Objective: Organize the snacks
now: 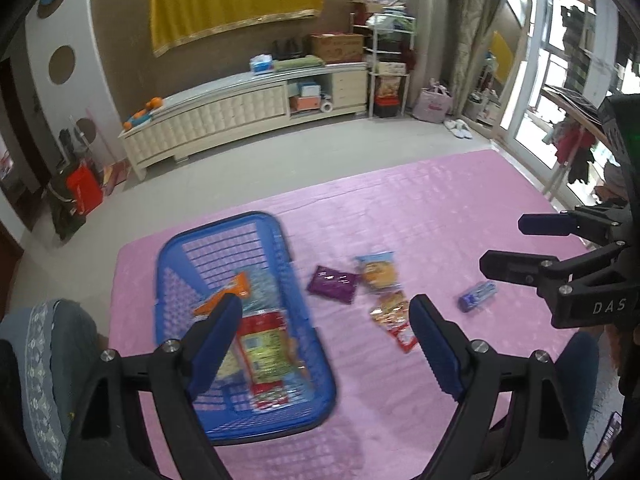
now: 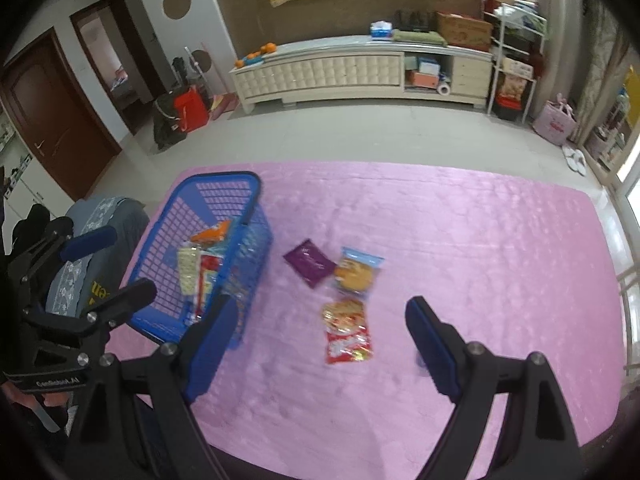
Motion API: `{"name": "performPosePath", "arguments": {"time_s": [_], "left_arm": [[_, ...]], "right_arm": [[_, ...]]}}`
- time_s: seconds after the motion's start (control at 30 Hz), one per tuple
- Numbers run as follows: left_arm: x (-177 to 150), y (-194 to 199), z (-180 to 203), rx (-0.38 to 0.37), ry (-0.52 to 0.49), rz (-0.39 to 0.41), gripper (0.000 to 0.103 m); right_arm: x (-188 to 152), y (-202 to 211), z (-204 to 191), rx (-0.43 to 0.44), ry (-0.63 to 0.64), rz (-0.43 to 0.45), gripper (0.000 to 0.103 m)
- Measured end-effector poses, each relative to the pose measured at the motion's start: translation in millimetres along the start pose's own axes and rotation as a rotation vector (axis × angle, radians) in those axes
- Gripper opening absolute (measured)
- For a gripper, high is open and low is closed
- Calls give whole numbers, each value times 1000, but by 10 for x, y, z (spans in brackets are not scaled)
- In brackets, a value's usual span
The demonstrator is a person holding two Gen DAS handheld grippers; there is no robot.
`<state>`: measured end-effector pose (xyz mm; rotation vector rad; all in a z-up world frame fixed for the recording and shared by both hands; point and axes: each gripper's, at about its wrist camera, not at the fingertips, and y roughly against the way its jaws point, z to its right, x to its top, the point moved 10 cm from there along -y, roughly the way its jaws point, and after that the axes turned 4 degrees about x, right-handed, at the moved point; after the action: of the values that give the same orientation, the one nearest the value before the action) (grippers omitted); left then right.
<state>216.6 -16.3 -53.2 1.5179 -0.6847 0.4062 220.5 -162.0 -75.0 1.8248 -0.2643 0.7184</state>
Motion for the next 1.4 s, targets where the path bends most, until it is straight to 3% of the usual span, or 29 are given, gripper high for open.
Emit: {"name": "performPosePath", "arguments": {"time_s": [0.2, 0.33, 0.8, 1.4], "left_arm": [[-2, -193, 425, -13, -40, -15, 85], [-80, -406, 658, -55, -20, -63, 84], [-481, -1224, 1146, -73, 45, -254, 84], [-949, -2263, 1160, -19, 163, -468, 84]], "right_arm": [[-173, 56, 404, -26, -39, -7, 89], [-315, -26, 639, -25, -57, -32, 89], [-774, -514, 1212, -10, -77, -140, 89], [-1221, -1183, 1770, 24, -173, -276, 89]]}}
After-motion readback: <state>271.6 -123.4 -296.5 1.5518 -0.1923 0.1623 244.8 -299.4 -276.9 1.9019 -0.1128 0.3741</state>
